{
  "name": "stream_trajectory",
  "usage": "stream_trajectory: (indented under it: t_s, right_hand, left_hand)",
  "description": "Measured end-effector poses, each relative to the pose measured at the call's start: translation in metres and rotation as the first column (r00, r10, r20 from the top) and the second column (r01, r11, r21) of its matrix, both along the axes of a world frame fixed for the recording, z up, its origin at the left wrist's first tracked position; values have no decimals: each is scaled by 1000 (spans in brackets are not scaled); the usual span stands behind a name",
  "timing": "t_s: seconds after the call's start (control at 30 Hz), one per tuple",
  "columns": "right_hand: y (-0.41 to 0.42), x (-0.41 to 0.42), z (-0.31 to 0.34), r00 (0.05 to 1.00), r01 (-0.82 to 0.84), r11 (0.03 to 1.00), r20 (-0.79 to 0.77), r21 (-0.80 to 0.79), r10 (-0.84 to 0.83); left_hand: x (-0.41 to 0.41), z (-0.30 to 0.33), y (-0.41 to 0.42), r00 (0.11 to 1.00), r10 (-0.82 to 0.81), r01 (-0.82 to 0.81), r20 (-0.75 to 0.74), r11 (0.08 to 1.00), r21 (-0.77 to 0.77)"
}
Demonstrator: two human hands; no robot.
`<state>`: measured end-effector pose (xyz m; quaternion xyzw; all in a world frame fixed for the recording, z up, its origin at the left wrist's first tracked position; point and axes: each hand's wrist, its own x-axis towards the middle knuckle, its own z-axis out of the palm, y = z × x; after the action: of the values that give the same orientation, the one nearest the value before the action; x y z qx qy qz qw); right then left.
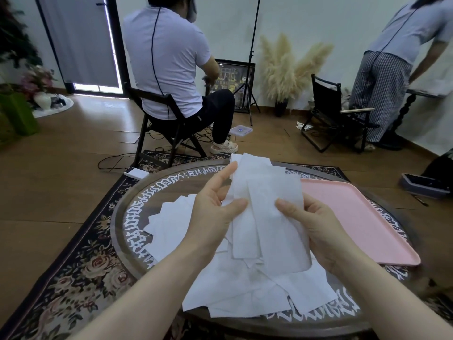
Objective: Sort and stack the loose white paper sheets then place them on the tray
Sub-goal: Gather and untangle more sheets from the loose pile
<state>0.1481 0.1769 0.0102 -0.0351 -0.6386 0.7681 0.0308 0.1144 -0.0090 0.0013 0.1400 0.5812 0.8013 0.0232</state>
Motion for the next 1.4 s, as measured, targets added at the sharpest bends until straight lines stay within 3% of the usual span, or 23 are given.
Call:
stream_trajectory:
  t_s: [0.1, 0.4, 0.53, 0.67, 0.8, 0.87, 0.93, 1.0, 1.07, 1.27, 1.4]
  right_hand:
    - [-1, 0, 1, 997, 66, 998, -36, 17, -65]
    - [1, -5, 0, 997, 67, 981, -15, -180, -71]
    - [2, -6, 1, 996, 94, 962, 19, -257, -92]
    - [6, -4, 4, 970, 239, 964, -8, -117, -242]
    - [15, 3, 16, 817, 543, 831, -305, 119, -490]
    - [12, 6, 16, 793, 558, 799, -429, 225, -433]
    - [-1, 9, 12, 840, 461, 823, -463, 332, -284]
    - [-16, 12, 7, 888, 319, 805, -454, 499, -71]
    - [-25, 12, 2, 904, 249, 724, -423, 644, 65]
    - [-20, 8, 1, 882, 285, 616, -453, 734, 132]
    - [-21, 12, -3, 848, 322, 527, -487, 787, 210]
  left_hand:
    - [1, 1, 2, 999, -5, 4, 32, 999, 39]
    - [-1, 3, 6, 974, -96, 65, 205, 986, 154]
    - [0, 2, 6, 946, -141, 107, 293, 986, 129]
    - [-2, 1, 5, 931, 69, -110, 359, 989, 95]
    - [-7, 5, -2, 900, 367, -390, 236, 919, 55]
    - [-5, 7, -2, 882, 435, -453, 182, 889, 64]
    - [0, 6, 3, 883, 449, -460, 140, 886, 58]
    - [4, 3, 9, 904, 407, -414, 132, 910, 33]
    - [3, 3, 11, 932, 316, -325, 179, 945, 24]
    - [-2, 9, 0, 923, -71, 28, 377, 992, 119]
    - [1, 4, 1, 915, -92, 57, 394, 994, 98]
